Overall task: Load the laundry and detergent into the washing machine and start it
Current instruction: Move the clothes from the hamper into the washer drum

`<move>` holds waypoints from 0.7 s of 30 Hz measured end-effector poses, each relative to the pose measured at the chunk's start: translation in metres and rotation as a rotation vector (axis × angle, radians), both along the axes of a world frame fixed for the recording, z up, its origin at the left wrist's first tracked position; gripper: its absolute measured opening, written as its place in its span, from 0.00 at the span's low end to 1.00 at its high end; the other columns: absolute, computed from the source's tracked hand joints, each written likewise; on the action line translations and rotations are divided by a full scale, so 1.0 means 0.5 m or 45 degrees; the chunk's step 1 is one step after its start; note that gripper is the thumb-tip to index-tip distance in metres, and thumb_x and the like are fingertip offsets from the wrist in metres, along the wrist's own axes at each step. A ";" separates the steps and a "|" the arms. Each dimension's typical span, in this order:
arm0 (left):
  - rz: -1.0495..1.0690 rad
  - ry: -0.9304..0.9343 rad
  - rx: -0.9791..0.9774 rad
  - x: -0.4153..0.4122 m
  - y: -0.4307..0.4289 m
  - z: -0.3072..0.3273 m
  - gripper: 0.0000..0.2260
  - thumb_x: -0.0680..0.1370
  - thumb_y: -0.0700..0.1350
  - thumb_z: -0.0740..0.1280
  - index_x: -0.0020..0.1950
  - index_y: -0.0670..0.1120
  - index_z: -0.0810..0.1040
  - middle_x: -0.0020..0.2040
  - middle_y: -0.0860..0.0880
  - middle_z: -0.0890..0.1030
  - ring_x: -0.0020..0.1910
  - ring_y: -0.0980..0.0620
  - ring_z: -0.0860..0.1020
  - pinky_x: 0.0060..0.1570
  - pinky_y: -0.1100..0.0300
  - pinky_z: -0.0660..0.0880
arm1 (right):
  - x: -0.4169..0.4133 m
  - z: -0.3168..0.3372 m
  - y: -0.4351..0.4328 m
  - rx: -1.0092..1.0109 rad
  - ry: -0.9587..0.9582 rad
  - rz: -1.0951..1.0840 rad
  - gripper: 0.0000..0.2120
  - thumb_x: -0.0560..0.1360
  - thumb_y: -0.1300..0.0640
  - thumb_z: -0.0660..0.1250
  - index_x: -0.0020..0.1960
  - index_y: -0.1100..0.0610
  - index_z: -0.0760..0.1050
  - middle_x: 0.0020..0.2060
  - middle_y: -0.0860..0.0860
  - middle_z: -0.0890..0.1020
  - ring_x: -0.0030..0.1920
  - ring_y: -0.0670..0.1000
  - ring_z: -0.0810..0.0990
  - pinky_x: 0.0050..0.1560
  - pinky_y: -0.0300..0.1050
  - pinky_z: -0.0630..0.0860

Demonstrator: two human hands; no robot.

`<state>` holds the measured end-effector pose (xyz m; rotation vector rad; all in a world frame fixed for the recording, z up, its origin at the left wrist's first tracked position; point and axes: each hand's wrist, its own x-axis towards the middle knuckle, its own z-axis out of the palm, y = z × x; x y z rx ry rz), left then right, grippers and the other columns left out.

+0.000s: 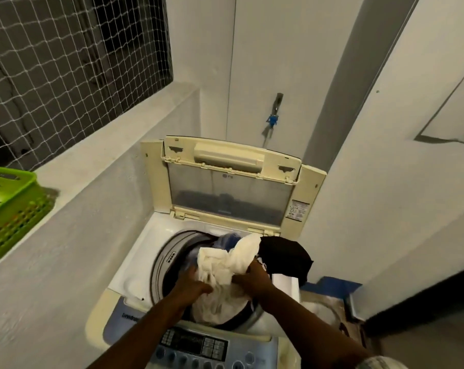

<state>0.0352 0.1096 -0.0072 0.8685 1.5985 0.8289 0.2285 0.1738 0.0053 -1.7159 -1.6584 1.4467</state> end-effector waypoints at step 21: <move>-0.455 0.439 0.272 0.382 0.267 -0.050 0.39 0.71 0.47 0.77 0.79 0.47 0.66 0.76 0.46 0.71 0.75 0.46 0.70 0.75 0.57 0.65 | 0.412 -0.088 0.132 0.122 0.046 -0.252 0.25 0.79 0.70 0.69 0.71 0.52 0.70 0.59 0.45 0.80 0.59 0.51 0.81 0.62 0.44 0.79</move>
